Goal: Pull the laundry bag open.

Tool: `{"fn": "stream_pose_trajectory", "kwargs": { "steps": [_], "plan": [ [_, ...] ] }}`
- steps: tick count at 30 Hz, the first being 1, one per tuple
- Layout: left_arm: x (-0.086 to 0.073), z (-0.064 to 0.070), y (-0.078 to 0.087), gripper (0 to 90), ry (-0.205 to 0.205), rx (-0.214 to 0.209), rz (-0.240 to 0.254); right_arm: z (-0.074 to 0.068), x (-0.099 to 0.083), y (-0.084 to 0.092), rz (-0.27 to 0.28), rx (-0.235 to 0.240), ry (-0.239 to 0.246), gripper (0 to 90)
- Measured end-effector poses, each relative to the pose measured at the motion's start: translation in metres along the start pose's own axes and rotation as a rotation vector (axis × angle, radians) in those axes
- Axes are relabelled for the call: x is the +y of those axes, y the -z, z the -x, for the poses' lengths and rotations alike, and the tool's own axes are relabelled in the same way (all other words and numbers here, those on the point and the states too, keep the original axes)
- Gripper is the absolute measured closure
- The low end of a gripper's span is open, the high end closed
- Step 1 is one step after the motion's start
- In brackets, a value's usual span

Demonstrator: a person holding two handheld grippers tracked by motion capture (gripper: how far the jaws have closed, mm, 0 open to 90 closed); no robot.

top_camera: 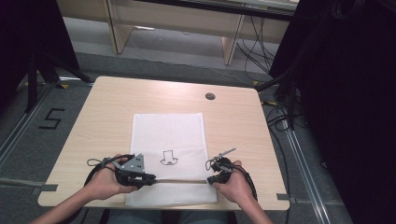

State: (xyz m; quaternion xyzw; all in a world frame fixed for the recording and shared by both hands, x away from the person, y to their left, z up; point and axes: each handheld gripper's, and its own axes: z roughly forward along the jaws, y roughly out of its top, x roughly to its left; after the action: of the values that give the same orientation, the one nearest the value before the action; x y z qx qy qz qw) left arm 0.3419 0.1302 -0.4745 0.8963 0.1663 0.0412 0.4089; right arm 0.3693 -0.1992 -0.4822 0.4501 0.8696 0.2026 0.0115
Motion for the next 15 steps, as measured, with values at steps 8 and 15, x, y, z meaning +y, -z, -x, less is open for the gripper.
{"fn": "stream_pose_trajectory", "kwargs": {
  "steps": [8,15],
  "plan": [
    [-0.0004,-0.0001,-0.0001,81.3,0.001,-0.003,-0.001,0.0013,0.0001,-0.0003,0.004,0.001,0.012,90.0],
    [-0.0047,-0.0022,0.0037,81.3,0.008,0.002,-0.006,0.0011,0.0001,-0.0001,0.002,0.0,0.008,90.0]
  ]
}}
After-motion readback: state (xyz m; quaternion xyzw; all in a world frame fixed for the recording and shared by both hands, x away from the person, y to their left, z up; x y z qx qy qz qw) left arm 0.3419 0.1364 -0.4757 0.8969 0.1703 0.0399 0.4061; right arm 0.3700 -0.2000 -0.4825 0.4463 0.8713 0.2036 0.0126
